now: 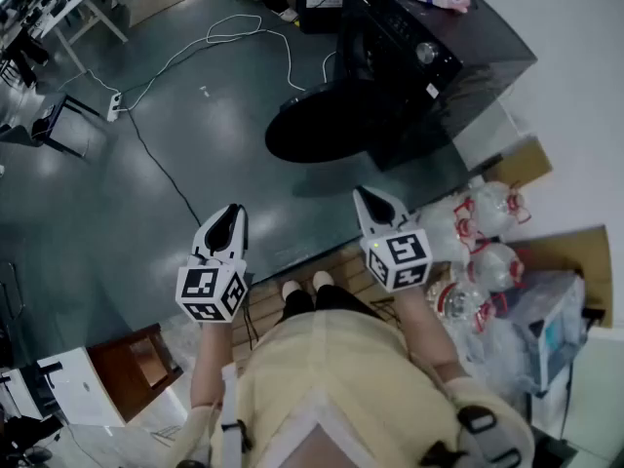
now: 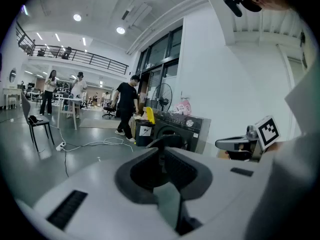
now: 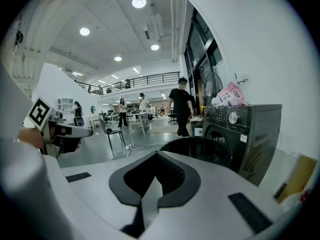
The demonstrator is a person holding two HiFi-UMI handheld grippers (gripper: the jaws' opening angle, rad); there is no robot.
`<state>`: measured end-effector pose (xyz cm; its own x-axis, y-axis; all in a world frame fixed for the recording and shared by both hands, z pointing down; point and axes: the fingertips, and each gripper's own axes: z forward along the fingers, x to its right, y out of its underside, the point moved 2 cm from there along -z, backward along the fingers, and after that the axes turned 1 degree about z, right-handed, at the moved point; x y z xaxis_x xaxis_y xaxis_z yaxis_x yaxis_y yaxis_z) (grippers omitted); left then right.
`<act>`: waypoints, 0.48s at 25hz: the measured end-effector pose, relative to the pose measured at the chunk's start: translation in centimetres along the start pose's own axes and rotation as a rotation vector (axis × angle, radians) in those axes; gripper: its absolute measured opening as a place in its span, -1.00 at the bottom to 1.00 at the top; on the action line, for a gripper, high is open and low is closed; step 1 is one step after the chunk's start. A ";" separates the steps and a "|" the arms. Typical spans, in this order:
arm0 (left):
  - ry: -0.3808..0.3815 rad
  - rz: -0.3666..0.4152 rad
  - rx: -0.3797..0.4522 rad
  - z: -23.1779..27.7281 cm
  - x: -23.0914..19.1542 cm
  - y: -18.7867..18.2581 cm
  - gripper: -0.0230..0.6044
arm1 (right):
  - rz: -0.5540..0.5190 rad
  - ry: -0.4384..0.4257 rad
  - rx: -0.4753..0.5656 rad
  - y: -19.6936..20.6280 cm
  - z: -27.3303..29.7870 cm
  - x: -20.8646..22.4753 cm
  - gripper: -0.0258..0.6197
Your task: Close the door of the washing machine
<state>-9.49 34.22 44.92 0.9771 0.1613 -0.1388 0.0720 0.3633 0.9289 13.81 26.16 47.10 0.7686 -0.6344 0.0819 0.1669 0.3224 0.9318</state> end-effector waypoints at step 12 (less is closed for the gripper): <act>-0.035 -0.006 -0.012 1.3 -0.9 -0.7 -0.79 | 0.034 -0.036 -0.002 -0.6 1.0 1.2 -0.91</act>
<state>-10.14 32.61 44.80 0.9831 0.1267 -0.1321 0.0758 0.3754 0.9238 14.03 24.47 47.00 0.7513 -0.6478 0.1261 0.1425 0.3458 0.9274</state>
